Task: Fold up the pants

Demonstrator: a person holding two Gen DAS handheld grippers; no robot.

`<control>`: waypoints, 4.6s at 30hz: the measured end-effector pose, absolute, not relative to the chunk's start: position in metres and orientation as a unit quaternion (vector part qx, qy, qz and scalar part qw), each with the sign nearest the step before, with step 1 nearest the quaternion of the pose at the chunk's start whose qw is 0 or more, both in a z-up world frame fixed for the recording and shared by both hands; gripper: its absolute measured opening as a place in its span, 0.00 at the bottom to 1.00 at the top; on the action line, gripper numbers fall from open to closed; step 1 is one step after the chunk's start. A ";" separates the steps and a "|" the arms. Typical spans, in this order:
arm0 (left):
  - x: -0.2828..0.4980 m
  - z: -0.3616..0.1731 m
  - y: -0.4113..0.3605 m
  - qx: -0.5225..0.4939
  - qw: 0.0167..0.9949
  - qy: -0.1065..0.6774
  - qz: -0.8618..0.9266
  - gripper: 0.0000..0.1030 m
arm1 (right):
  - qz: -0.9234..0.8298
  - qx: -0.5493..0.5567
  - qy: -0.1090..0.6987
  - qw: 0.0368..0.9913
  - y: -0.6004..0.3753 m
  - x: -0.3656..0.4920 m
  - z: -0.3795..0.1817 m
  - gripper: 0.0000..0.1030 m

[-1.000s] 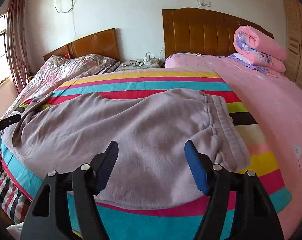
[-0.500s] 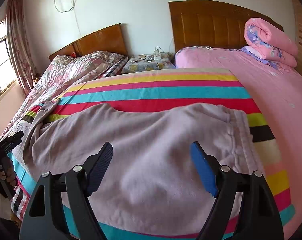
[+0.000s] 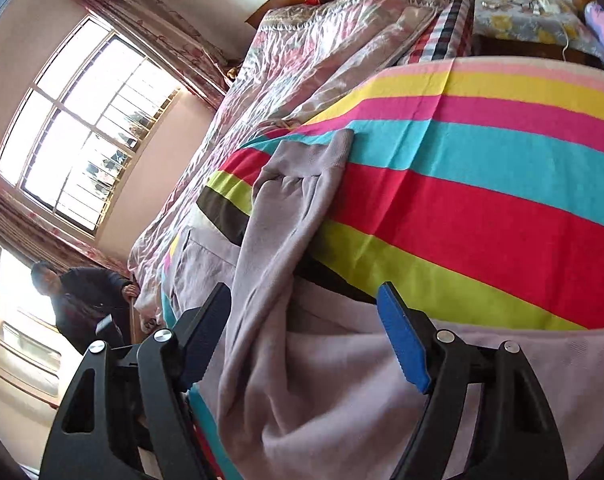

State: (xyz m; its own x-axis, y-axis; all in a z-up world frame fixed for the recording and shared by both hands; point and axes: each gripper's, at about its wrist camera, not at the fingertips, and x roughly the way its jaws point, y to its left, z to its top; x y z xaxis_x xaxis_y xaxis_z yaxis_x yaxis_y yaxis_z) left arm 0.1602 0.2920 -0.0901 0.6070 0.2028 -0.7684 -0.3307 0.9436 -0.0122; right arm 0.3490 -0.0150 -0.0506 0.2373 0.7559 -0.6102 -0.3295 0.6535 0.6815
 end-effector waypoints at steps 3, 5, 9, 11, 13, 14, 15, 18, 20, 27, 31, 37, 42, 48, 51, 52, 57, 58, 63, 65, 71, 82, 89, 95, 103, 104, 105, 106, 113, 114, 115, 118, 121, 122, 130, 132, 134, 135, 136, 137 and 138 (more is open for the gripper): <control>0.158 -0.094 0.292 -0.069 0.896 0.416 0.140 0.93 | 0.348 0.251 0.548 0.718 0.024 0.388 -0.075 0.65; 0.159 -0.095 0.293 -0.074 0.897 0.415 0.130 0.93 | 0.331 0.243 0.563 0.717 0.045 0.402 -0.085 0.58; 0.154 -0.096 0.294 -0.069 0.906 0.402 0.113 0.95 | 0.324 0.234 0.544 0.738 0.068 0.415 -0.083 0.12; 0.147 -0.091 0.299 -0.089 0.914 0.383 0.103 0.95 | 0.334 0.200 0.503 0.772 0.083 0.409 -0.062 0.09; 0.131 -0.081 0.316 -0.151 0.920 0.349 0.098 0.95 | 0.371 0.121 0.442 0.808 0.113 0.383 -0.024 0.09; 0.120 -0.077 0.328 -0.184 0.920 0.330 0.108 0.95 | 0.395 0.080 0.416 0.815 0.133 0.366 -0.006 0.09; 0.109 -0.074 0.338 -0.213 0.917 0.315 0.121 0.95 | 0.426 0.047 0.396 0.812 0.157 0.351 0.008 0.09; 0.082 -0.069 0.364 -0.248 0.910 0.290 0.161 0.95 | 0.529 -0.058 0.403 0.745 0.232 0.292 0.015 0.15; 0.067 -0.068 0.372 -0.240 0.907 0.289 0.188 0.95 | 0.572 -0.120 0.422 0.693 0.269 0.258 0.004 0.31; 0.034 -0.071 0.381 -0.241 0.900 0.307 0.194 0.95 | 0.547 -0.089 0.398 0.731 0.225 0.258 0.009 0.68; 0.059 -0.064 0.378 -0.244 0.909 0.312 0.132 0.90 | 0.483 -0.047 0.392 0.781 0.151 0.274 0.011 0.54; 0.096 -0.066 0.398 -0.274 0.898 0.325 0.110 0.69 | 0.430 -0.071 0.393 0.810 0.082 0.224 -0.016 0.46; 0.102 -0.076 0.412 -0.323 0.888 0.317 0.083 0.57 | 0.415 -0.106 0.395 0.813 0.083 0.181 -0.039 0.46; 0.114 -0.084 0.422 -0.343 0.878 0.322 0.086 0.40 | 0.406 -0.130 0.393 0.815 0.095 0.172 -0.052 0.46; 0.111 -0.080 0.422 -0.332 0.883 0.318 0.095 0.32 | 0.392 -0.150 0.389 0.820 0.095 0.167 -0.058 0.46; 0.110 -0.078 0.420 -0.322 0.886 0.319 0.101 0.32 | 0.390 -0.156 0.389 0.820 0.096 0.166 -0.060 0.46; 0.115 -0.077 0.416 -0.300 0.888 0.327 0.117 0.32 | 0.380 -0.191 0.373 0.825 0.105 0.156 -0.068 0.46; 0.117 -0.077 0.416 -0.302 0.887 0.328 0.116 0.32 | 0.379 -0.190 0.370 0.826 0.106 0.155 -0.069 0.46; 0.118 -0.069 0.411 -0.290 0.891 0.324 0.128 0.26 | 0.377 -0.188 0.386 0.821 0.115 0.164 -0.077 0.45; 0.120 -0.065 0.406 -0.274 0.897 0.319 0.133 0.24 | 0.377 -0.187 0.382 0.823 0.117 0.166 -0.075 0.44; 0.128 -0.061 0.400 -0.250 0.904 0.317 0.138 0.36 | 0.373 -0.178 0.373 0.831 0.116 0.160 -0.070 0.44; 0.136 -0.054 0.393 -0.207 0.916 0.315 0.137 0.10 | 0.366 -0.178 0.357 0.841 0.109 0.161 -0.066 0.34; 0.134 -0.029 0.393 -0.187 0.928 0.301 0.118 0.10 | 0.383 -0.206 0.358 0.826 0.139 0.155 -0.073 0.34; 0.155 0.036 0.381 -0.146 0.951 0.266 0.068 0.09 | 0.337 -0.242 0.333 0.847 0.148 0.155 -0.077 0.04; 0.150 0.041 0.423 -0.159 0.947 0.262 0.099 0.10 | 0.392 -0.233 0.289 0.842 0.161 0.127 -0.016 0.14; 0.152 0.010 0.435 -0.180 0.931 0.296 0.113 0.10 | 0.405 -0.241 0.319 0.822 0.169 0.131 -0.035 0.16; 0.155 -0.021 0.443 -0.192 0.916 0.328 0.127 0.10 | 0.416 -0.242 0.362 0.798 0.175 0.136 -0.057 0.24; 0.154 -0.052 0.448 -0.197 0.903 0.357 0.134 0.14 | 0.423 -0.230 0.399 0.780 0.175 0.139 -0.074 0.28; 0.137 -0.058 0.452 -0.206 0.914 0.322 0.137 0.23 | 0.429 -0.175 0.347 0.816 0.102 0.171 -0.031 0.28; 0.138 -0.058 0.452 -0.203 0.914 0.324 0.138 0.23 | 0.415 -0.168 0.345 0.825 0.092 0.190 -0.026 0.28; 0.139 -0.058 0.451 -0.197 0.913 0.328 0.139 0.22 | 0.410 -0.154 0.349 0.828 0.084 0.210 -0.023 0.28; 0.143 -0.059 0.450 -0.196 0.911 0.333 0.140 0.18 | 0.402 -0.122 0.385 0.822 0.082 0.274 -0.036 0.28; 0.140 -0.061 0.450 -0.206 0.911 0.329 0.140 0.15 | 0.435 -0.118 0.421 0.787 0.106 0.315 -0.055 0.28; 0.141 -0.062 0.450 -0.207 0.911 0.328 0.139 0.15 | 0.444 -0.121 0.431 0.776 0.114 0.325 -0.060 0.28; 0.140 -0.050 0.433 -0.162 0.918 0.323 0.162 0.07 | 0.536 -0.134 0.416 0.722 0.186 0.351 -0.054 0.28; 0.136 -0.045 0.427 -0.152 0.920 0.317 0.172 0.06 | 0.555 -0.145 0.406 0.711 0.209 0.353 -0.050 0.28; 0.137 -0.044 0.425 -0.150 0.918 0.321 0.178 0.06 | 0.576 -0.143 0.399 0.699 0.227 0.355 -0.045 0.28; 0.140 -0.046 0.426 -0.147 0.915 0.328 0.181 0.06 | 0.586 -0.143 0.400 0.690 0.236 0.355 -0.044 0.28; 0.143 -0.050 0.428 -0.150 0.913 0.333 0.183 0.06 | 0.588 -0.152 0.400 0.686 0.244 0.354 -0.044 0.28; 0.145 -0.053 0.430 -0.154 0.910 0.338 0.183 0.06 | 0.590 -0.164 0.398 0.684 0.251 0.352 -0.046 0.28; 0.145 -0.054 0.429 -0.153 0.911 0.336 0.185 0.06 | 0.589 -0.175 0.390 0.685 0.254 0.348 -0.047 0.23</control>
State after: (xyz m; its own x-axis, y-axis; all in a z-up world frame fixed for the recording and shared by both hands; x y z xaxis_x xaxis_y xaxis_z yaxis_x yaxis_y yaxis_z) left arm 0.1449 0.4293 -0.0538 0.7057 0.2338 -0.6689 -0.4396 0.8848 -0.1545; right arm 0.3475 0.2543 -0.0465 0.0006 0.6712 -0.7413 -0.9446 0.2437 0.2199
